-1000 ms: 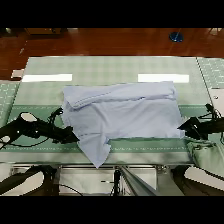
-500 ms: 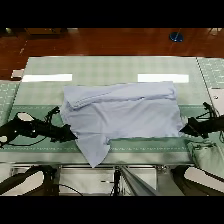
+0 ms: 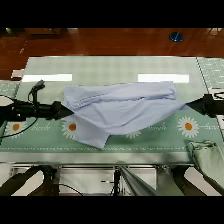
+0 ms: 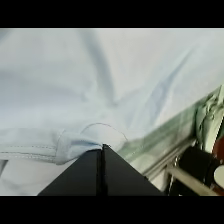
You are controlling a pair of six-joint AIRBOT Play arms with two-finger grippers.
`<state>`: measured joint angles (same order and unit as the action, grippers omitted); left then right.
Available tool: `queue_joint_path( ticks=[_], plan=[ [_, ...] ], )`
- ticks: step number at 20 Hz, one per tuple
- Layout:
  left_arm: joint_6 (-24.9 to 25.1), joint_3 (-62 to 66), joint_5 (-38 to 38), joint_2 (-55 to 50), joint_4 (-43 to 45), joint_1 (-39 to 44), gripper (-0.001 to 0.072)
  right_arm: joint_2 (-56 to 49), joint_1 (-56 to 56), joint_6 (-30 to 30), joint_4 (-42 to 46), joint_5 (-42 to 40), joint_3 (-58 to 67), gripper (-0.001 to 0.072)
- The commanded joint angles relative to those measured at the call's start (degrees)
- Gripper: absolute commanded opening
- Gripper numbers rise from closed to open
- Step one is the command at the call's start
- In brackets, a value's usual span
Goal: Fold the shirts.
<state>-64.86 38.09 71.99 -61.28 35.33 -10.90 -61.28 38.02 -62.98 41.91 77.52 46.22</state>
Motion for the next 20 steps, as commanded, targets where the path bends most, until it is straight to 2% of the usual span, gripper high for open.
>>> queue_joint_path(
  ticks=[1,6,9,14,20],
  plan=[
    [0.1,5.3,-0.5,0.7,-2.4,-0.1,0.0023,0.9,0.0,1.0,-7.4,-3.2,0.6,0.0026],
    [-0.3,8.4,-9.2,0.4,-2.9,-0.2,0.0023,0.4,-1.3,2.4,-7.4,-7.4,2.1,0.0026],
    [1.2,9.1,-13.2,0.2,-4.0,-0.2,0.0023,-1.8,-7.5,2.2,-3.7,-13.3,7.4,0.0026],
    [1.4,9.2,-23.0,-1.5,-4.3,-0.2,0.0022,-10.6,-14.1,-3.3,4.4,-20.9,16.7,0.0026],
    [1.4,9.5,-24.0,-11.6,-4.3,-0.2,0.0023,-19.5,-14.7,-3.6,4.3,-24.2,18.9,0.0026]
  ],
)
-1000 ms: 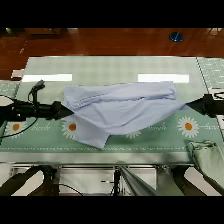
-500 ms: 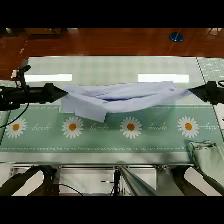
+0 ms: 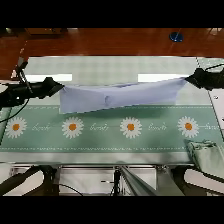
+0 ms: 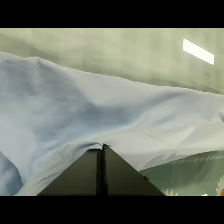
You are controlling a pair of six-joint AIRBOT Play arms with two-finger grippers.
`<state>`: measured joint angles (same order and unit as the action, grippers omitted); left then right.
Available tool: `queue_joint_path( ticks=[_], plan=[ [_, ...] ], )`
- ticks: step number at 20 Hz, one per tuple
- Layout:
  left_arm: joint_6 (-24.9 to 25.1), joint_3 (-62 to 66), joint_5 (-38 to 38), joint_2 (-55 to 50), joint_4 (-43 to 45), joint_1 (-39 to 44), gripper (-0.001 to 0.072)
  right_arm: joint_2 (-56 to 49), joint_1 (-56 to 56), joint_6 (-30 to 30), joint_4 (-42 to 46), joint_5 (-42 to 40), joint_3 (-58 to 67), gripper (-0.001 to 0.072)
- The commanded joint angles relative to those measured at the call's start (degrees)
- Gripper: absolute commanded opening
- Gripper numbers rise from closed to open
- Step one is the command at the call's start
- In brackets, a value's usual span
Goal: Fold the shirts.
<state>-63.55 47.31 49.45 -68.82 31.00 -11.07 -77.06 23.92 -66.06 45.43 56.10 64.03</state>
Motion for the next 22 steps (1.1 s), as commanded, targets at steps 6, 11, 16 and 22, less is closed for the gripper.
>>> queue_joint_path(
  ticks=[6,11,16,22],
  plan=[
    [0.1,10.8,-0.9,-13.7,-1.5,0.7,0.0023,-7.5,-1.9,1.0,-1.9,-7.1,1.1,0.0026],
    [0.1,15.5,-0.8,-20.0,-1.5,0.7,0.0022,-8.7,-6.8,1.2,0.4,-15.4,1.1,0.0026],
    [0.1,15.5,-0.9,-24.9,-1.5,0.7,0.0024,-12.2,-9.6,-0.7,7.9,-14.9,1.1,0.0026],
    [0.1,15.7,-1.3,-27.2,-1.6,-1.0,0.0070,-12.5,-9.7,-4.2,12.9,-16.3,1.1,0.0057]
  ],
)
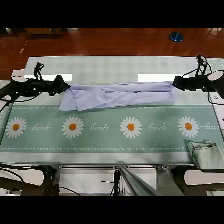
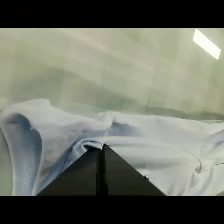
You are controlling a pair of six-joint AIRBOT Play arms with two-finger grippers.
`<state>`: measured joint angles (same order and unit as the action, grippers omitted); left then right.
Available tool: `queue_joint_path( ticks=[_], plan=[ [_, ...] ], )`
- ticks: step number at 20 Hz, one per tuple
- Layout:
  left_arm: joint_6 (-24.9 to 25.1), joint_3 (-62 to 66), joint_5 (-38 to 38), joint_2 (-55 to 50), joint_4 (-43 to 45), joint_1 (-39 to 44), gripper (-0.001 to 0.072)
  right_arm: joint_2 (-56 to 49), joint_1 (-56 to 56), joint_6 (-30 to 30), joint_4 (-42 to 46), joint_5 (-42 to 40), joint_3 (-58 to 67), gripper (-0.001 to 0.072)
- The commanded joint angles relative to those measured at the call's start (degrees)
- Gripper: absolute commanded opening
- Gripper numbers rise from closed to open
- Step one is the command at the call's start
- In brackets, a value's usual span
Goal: Fold the shirts.
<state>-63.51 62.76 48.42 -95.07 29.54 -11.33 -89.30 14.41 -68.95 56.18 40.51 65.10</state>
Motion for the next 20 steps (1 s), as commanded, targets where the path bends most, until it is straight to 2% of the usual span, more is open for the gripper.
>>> queue_joint_path(
  ticks=[1,2,3,4,5,9,11,15,20],
  plan=[
    [0.0,1.0,0.2,-0.9,-0.3,-1.1,0.0242,-0.1,-0.2,-1.3,0.4,-0.4,0.1,0.0218],
    [0.0,2.2,1.0,-0.7,-0.2,-1.6,0.0476,0.5,-0.2,-1.3,-0.4,0.2,0.2,0.0368],
    [0.0,4.0,2.3,-0.4,-0.2,-2.6,0.0663,1.6,-0.2,-1.3,0.2,1.3,0.9,0.0421],
    [0.0,6.1,4.0,0.0,-0.2,-4.0,0.0720,2.7,0.2,-1.5,1.5,2.0,1.7,0.0427],
    [0.0,8.3,5.9,0.5,-0.2,-5.6,0.0720,4.0,0.9,-3.0,2.9,2.8,2.8,0.0488],
    [0.0,13.7,13.4,3.5,-0.2,-10.3,0.0720,5.0,7.2,-9.5,7.0,10.8,7.0,0.0535],
    [0.0,13.7,16.7,5.2,0.0,-10.5,0.0720,3.7,10.7,-9.3,4.5,16.6,7.0,0.0550],
    [0.1,13.7,21.9,5.7,0.5,-9.4,0.0720,-3.3,14.9,-4.2,-9.1,27.0,7.0,0.0550],
    [0.1,13.7,21.9,5.7,0.5,-7.9,0.0720,-10.6,11.4,-4.4,-11.1,25.8,7.0,0.0549]
  ],
)
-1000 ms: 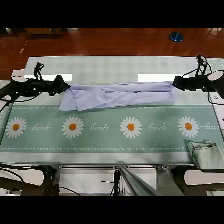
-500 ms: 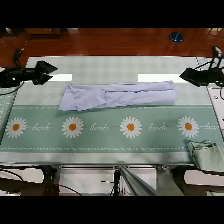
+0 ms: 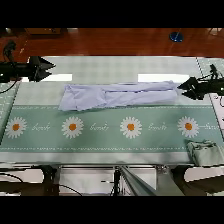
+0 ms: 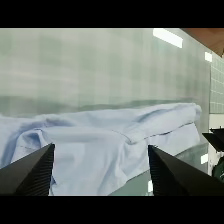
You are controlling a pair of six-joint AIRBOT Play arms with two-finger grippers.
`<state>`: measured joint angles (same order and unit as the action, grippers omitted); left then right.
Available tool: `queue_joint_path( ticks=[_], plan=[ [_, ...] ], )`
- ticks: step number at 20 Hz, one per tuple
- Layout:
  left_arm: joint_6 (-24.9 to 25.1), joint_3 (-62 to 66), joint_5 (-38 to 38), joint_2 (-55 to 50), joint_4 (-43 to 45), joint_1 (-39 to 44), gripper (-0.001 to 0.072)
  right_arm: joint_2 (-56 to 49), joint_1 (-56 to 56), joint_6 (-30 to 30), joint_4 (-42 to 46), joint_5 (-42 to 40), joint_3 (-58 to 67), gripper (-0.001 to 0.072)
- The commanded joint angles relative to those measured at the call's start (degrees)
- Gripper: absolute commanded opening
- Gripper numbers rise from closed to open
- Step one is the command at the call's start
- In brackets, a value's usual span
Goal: Fold the shirts.
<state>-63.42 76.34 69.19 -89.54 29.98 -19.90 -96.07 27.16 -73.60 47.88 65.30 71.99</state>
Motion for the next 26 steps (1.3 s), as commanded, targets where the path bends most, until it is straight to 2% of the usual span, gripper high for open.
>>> queue_joint_path(
  ticks=[1,4,5,7,10,12,13,14,15,16,17,18,19,23,26],
  plan=[
    [0.0,0.1,1.1,0.1,0.1,1.0,0.0720,-5.0,-2.5,-0.2,-2.8,-0.3,0.1,0.0546],
    [0.8,0.1,1.1,0.1,0.0,2.3,0.0720,-7.7,-7.4,-2.2,-4.4,-4.9,0.1,0.0524],
    [0.9,0.1,1.1,0.1,0.0,2.8,0.0720,-8.0,-9.0,-2.2,-6.1,-7.1,0.1,0.0491],
    [0.8,0.1,0.9,0.1,0.0,3.7,0.0720,-7.6,-10.6,-0.9,-9.8,-8.6,0.8,0.0046],
    [0.8,0.1,1.2,0.2,0.0,4.9,0.0720,-3.5,-10.0,1.9,-11.0,-4.7,3.3,0.0028],
    [0.1,0.2,1.7,0.2,0.0,6.1,0.0607,1.8,-9.1,1.9,-9.1,-2.1,3.9,0.0028],
    [-1.6,0.2,1.9,0.2,0.0,7.1,0.0607,4.7,-8.9,1.9,-7.5,-1.0,3.9,0.0027],
    [-3.7,0.2,2.0,0.2,-0.1,8.2,0.0540,7.6,-8.7,1.9,-4.9,0.2,3.9,0.0027],
    [-5.5,0.2,2.5,0.2,-0.1,9.6,0.0350,10.2,-8.7,1.6,-2.3,1.6,3.9,0.0027],
    [-6.4,0.2,2.9,0.2,-0.7,11.1,0.0302,12.7,-8.7,0.9,0.5,3.3,3.9,0.0027],
    [-6.5,0.2,3.1,0.2,-1.8,13.0,0.0222,14.8,-8.7,0.5,2.8,4.9,3.9,0.0027],
    [-6.5,0.2,3.2,0.2,-2.7,15.0,0.0079,16.9,-8.7,0.3,4.8,6.7,3.9,0.0027],
    [-6.5,0.2,3.1,0.2,-3.6,17.4,0.0027,18.8,-8.7,0.3,6.2,8.3,3.9,0.0027],
    [-6.8,0.1,1.9,0.1,-4.1,27.4,0.0026,26.8,-8.7,-0.7,11.8,12.0,3.9,0.0027],
    [-8.5,0.1,-2.8,-0.2,-4.1,35.1,0.0026,32.3,-8.7,-1.5,15.7,13.2,3.9,0.0027]
  ],
)
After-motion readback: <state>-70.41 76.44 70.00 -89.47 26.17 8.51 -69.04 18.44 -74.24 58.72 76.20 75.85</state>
